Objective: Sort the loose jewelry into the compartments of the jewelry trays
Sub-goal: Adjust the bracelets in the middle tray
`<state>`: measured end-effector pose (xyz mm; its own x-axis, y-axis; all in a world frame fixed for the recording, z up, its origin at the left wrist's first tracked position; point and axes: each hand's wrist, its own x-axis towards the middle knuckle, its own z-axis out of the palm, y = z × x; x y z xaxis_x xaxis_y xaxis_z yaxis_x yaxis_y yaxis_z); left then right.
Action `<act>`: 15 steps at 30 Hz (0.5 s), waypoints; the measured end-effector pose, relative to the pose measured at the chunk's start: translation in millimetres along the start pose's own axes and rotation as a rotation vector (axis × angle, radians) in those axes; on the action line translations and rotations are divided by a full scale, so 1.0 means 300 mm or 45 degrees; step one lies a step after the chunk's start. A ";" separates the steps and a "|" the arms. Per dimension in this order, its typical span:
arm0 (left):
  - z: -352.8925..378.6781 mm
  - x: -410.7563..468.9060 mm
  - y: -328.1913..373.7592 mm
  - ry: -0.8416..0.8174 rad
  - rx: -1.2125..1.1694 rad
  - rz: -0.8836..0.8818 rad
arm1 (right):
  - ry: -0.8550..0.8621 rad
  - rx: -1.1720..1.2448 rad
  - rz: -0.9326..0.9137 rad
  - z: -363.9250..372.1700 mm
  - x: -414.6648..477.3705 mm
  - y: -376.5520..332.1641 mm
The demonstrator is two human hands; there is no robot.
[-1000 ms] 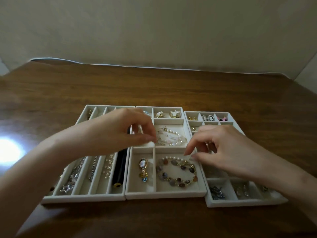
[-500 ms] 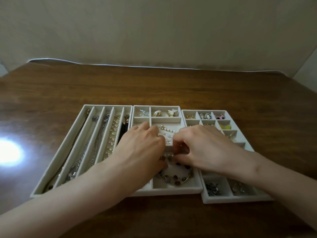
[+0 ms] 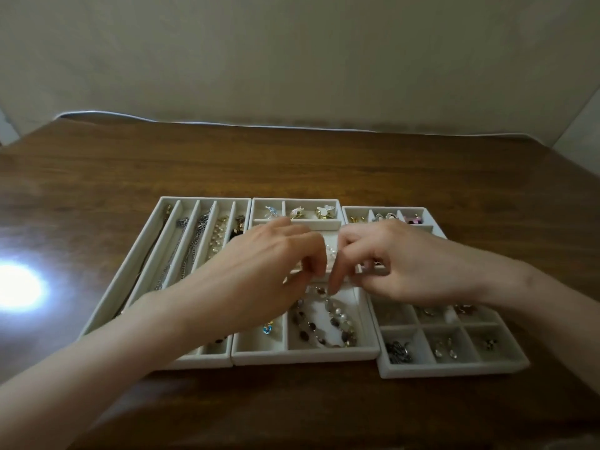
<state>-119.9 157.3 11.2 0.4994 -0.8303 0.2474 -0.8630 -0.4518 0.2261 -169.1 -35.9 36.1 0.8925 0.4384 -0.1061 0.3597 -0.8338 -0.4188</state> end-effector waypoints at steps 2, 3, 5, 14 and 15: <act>-0.009 -0.020 -0.012 -0.163 -0.014 0.127 | -0.001 -0.092 -0.195 0.023 -0.001 0.016; -0.007 -0.029 -0.014 -0.227 -0.010 0.194 | -0.004 -0.142 -0.265 0.038 -0.001 0.023; 0.007 -0.044 -0.017 -0.285 0.039 0.269 | 0.010 -0.260 -0.363 0.063 0.000 0.032; 0.000 -0.031 -0.032 -0.212 0.276 0.289 | 0.081 -0.531 -0.391 0.074 -0.020 0.051; 0.001 -0.028 -0.032 -0.201 0.297 0.294 | 0.090 -0.521 -0.381 0.076 -0.021 0.056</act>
<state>-115.9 168.6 6.8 0.2875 -0.9509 0.1142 -0.9548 -0.2940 -0.0441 -174.9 -45.0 9.2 0.7451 0.6662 0.0318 0.6669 -0.7444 -0.0323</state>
